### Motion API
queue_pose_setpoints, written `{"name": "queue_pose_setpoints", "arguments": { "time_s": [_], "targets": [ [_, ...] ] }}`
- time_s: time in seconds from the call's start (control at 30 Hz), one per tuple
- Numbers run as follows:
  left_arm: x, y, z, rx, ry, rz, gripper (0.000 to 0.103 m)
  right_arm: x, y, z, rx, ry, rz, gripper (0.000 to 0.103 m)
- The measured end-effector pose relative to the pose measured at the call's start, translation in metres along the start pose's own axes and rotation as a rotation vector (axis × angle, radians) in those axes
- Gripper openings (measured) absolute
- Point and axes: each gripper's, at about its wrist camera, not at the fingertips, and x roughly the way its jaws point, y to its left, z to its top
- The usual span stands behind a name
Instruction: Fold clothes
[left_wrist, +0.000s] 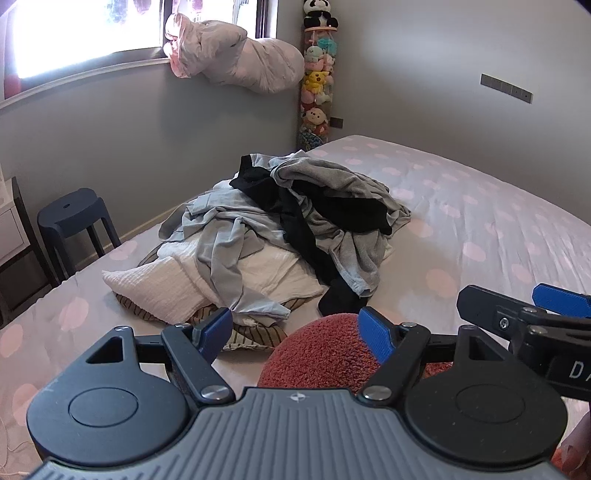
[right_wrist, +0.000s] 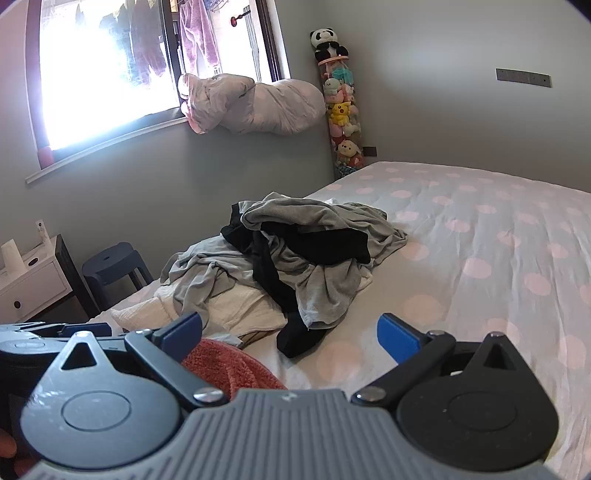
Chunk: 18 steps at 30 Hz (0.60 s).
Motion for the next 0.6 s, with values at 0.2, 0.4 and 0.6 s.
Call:
{"name": "queue_pose_setpoints", "arguments": {
  "time_s": [0.2, 0.4, 0.6],
  "targets": [
    [0.004, -0.001, 0.000, 0.003, 0.024, 0.013, 0.074, -0.002, -0.002, 0.002, 0.007, -0.004, -0.006, 0.102],
    [0.003, 0.001, -0.007, 0.008, 0.007, 0.027, 0.074, 0.004, 0.001, -0.004, 0.011, 0.001, -0.008, 0.102],
    [0.006, 0.003, -0.010, 0.003, 0.015, 0.029, 0.074, 0.007, -0.002, -0.004, 0.020, 0.005, -0.003, 0.102]
  ]
}}
